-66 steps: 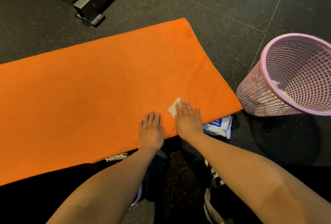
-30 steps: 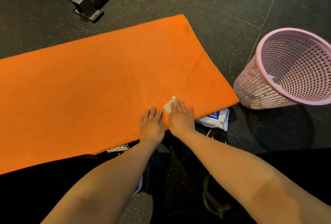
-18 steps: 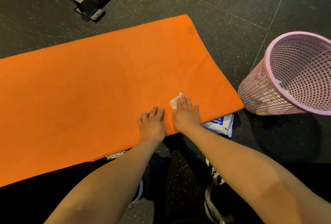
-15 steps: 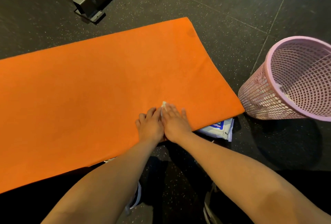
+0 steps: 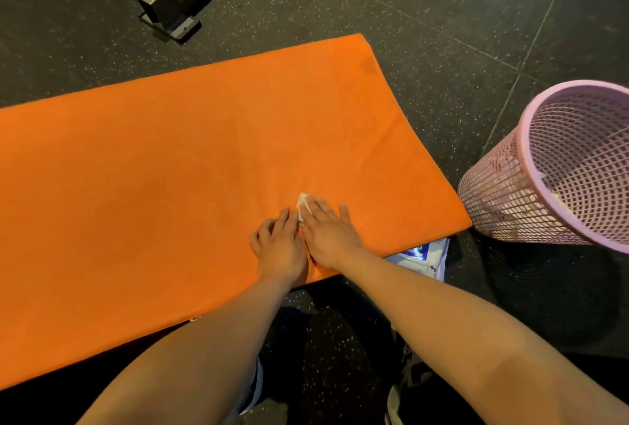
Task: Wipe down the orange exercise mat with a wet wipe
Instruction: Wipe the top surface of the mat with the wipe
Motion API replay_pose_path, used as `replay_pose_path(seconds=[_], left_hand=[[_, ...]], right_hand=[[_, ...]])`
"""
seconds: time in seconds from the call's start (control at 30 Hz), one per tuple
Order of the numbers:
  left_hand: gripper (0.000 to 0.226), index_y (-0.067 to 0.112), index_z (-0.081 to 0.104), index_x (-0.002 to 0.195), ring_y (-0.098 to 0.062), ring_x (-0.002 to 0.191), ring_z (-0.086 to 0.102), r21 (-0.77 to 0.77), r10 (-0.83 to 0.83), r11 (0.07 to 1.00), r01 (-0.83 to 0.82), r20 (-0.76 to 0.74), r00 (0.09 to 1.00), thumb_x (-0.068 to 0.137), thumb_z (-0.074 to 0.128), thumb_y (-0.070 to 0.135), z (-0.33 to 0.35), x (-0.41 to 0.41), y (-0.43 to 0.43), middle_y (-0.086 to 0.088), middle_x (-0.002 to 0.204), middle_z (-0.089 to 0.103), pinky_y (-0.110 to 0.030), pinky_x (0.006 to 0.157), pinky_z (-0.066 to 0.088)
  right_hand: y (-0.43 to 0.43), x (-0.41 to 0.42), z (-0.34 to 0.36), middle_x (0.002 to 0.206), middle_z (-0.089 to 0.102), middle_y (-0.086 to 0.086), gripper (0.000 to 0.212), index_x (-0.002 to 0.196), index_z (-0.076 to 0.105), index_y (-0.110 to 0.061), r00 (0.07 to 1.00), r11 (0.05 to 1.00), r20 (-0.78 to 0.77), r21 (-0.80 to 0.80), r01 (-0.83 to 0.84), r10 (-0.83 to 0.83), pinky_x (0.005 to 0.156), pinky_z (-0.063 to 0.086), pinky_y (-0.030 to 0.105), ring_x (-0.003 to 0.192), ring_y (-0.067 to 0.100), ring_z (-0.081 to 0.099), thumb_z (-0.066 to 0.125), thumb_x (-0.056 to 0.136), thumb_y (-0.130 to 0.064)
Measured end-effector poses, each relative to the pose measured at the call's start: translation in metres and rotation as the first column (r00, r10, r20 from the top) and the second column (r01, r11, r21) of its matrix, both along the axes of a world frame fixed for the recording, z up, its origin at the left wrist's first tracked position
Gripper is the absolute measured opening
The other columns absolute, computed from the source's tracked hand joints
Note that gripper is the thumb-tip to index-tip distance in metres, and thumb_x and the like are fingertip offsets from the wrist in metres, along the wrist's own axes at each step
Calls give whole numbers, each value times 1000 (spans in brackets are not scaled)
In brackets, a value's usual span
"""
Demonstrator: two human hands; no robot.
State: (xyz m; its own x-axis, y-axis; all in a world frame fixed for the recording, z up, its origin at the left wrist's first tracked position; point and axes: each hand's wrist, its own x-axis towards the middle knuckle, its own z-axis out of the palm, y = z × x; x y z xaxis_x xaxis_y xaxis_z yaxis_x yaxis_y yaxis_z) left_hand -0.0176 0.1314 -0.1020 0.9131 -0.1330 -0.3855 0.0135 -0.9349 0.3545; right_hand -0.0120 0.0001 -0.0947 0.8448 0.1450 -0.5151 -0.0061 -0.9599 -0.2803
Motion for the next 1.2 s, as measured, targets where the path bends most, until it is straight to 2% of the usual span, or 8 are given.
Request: replay_pose_path(seconds=[0.2,0.33,0.43,0.63,0.9,1.0,1.1,1.2], left_hand=[[49,34,29,156,-25,143,20,37,-66,997,65,19,998,106,29,33,0,-2,1,8,166,18,-45,116,11],[50,35,27,157,-23,143,20,1,-62,998,62,-2,998,106,26,35,1,-5,2,7,166,19,-44,116,12],[50,33,27,157,-23,144,19,10,-68,998,68,-1,998,107,26,34,0,-5,5,8,166,18,-45,117,11],[51,30,24,158,-24,149,14,31,-95,995,95,-5,996,107,25,32,1,-10,5,7,167,14,-49,121,8],[50,23,25,159,-19,154,6,-93,-130,987,133,28,991,109,29,27,10,-34,17,0,167,15,-41,125,2],[48,22,29,157,-20,154,7,-124,-126,984,128,26,992,109,30,30,14,-40,21,0,167,18,-40,125,4],[50,22,28,158,-20,154,5,-146,-135,980,133,-6,991,108,32,32,18,-43,23,-1,167,15,-40,125,3],[53,24,25,158,-19,155,1,-145,-151,979,143,-46,988,108,32,36,20,-50,24,1,168,11,-40,125,1]], right_hand=[[-17,13,1,169,-14,-1,61,162,-4,-19,961,949,3,-157,274,-277,122,-11,57,155,19,-16,22,107,-29],[13,-13,8,170,-8,-4,56,163,2,-22,992,992,-8,4,124,-124,123,-12,51,155,15,-15,14,109,-35],[-6,-15,9,169,-6,-7,55,163,3,-24,1000,1000,21,-18,-1,1,123,-13,51,155,13,-13,11,110,-38],[-25,-19,14,169,-10,0,60,162,-2,-19,956,941,34,-168,294,-293,123,-9,56,155,19,-13,20,108,-31],[0,-60,21,170,1,-6,56,163,12,-24,997,1000,70,-10,-9,10,122,-14,53,156,14,-7,17,110,-39],[-28,-54,24,170,-2,-5,58,163,10,-25,992,982,61,-141,122,-115,121,-14,57,155,17,-11,18,108,-43],[-14,-59,28,170,-7,-2,59,163,5,-22,947,939,51,-119,322,-319,120,-15,54,155,17,-13,17,108,-40],[21,-81,33,170,-5,-1,55,163,10,-23,966,966,19,-11,257,-256,123,-13,51,156,18,-12,17,110,-37]])
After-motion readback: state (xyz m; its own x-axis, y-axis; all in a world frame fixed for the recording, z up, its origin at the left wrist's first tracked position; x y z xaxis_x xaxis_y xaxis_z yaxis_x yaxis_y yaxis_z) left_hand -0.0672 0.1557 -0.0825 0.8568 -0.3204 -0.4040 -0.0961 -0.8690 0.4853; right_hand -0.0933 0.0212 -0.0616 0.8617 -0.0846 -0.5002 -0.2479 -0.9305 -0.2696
